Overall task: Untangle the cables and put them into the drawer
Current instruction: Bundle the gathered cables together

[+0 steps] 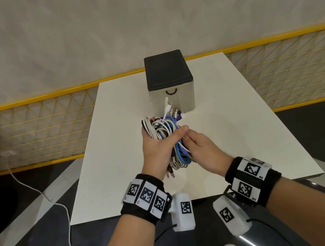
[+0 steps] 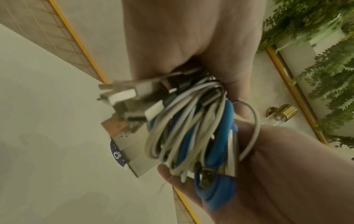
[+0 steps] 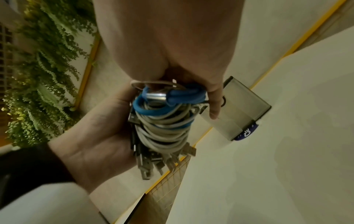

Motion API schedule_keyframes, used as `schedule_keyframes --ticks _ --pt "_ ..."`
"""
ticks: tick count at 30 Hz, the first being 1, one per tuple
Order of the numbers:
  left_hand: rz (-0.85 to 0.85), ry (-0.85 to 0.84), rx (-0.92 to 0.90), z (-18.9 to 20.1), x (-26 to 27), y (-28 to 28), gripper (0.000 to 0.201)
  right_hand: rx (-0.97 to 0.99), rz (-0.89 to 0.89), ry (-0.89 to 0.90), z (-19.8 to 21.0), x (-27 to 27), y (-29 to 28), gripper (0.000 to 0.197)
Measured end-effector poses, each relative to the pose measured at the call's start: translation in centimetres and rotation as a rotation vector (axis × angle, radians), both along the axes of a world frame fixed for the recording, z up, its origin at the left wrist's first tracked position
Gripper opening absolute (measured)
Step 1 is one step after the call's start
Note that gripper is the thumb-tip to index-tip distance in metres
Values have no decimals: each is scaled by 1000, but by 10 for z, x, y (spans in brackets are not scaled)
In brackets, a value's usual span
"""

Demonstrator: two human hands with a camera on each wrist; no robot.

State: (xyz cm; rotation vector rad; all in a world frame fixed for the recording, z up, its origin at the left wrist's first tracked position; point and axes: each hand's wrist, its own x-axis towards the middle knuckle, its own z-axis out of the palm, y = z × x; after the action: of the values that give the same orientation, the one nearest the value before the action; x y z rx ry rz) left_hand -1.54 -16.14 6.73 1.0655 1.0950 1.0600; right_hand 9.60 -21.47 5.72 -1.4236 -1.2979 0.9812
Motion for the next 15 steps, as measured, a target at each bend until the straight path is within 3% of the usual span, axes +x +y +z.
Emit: schedule_keyframes --ticks 6,11,15 --pt "2 50 -50 10 13 17 106 6 122 -86 13 15 15 31" --pt "-36 -65 -114 16 22 27 92 14 239 -58 20 33 26 39" --pt "20 -82 -141 18 31 24 47 82 206 -240 20 47 35 31"
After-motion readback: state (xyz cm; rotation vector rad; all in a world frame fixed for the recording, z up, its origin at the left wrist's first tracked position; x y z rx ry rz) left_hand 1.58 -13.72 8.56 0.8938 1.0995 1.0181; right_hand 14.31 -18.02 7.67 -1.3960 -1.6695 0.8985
